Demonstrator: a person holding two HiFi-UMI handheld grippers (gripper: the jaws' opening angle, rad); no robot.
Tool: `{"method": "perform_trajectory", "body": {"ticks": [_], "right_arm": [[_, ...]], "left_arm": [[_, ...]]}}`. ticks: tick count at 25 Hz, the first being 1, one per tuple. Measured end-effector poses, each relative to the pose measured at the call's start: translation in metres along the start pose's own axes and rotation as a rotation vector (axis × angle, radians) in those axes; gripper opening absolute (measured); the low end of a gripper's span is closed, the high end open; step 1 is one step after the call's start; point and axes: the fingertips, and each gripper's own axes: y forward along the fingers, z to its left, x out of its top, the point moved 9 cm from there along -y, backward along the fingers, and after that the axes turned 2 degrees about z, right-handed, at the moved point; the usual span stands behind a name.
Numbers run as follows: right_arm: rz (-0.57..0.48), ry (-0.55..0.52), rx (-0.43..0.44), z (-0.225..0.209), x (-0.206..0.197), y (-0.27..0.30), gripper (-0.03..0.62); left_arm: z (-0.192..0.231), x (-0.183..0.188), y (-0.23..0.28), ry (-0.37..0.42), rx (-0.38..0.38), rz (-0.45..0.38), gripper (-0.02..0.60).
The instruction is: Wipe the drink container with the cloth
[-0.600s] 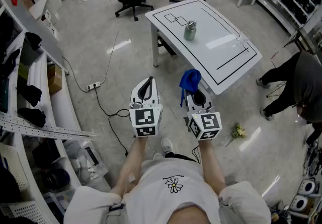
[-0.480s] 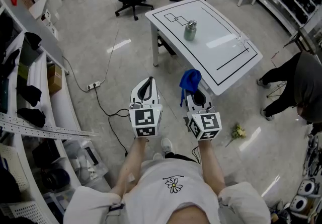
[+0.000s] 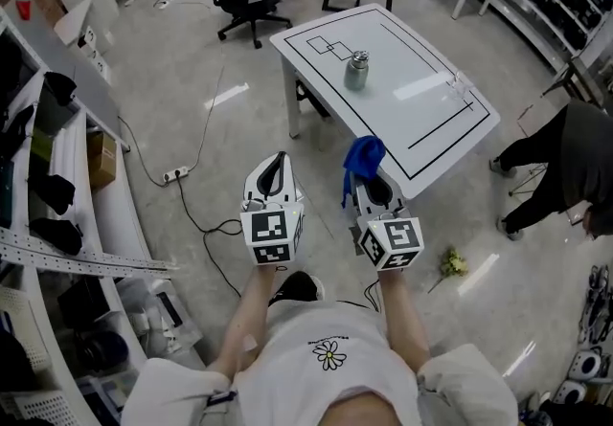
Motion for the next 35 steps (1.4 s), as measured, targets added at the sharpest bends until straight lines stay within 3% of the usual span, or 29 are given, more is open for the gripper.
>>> {"method": "perform_trajectory", "body": {"ticks": [10, 25, 35], "right_arm": [[0.009, -0.012, -0.015, -0.045, -0.005, 0.067, 0.042], [-0.055, 0.007, -0.151, -0.139, 0.023, 0.231, 0.043], [-0.035, 0.044, -0.213, -0.175, 0.015, 0.267, 0.043]], "left_arm": [[0.016, 0.002, 0.087, -0.030, -0.020, -0.005, -0.003], [0.060, 0.040, 0.327, 0.009, -0.301, -0.040, -0.003], [0.053, 0.035, 0.389, 0.007, -0.345, 0.005, -0.003]]}}
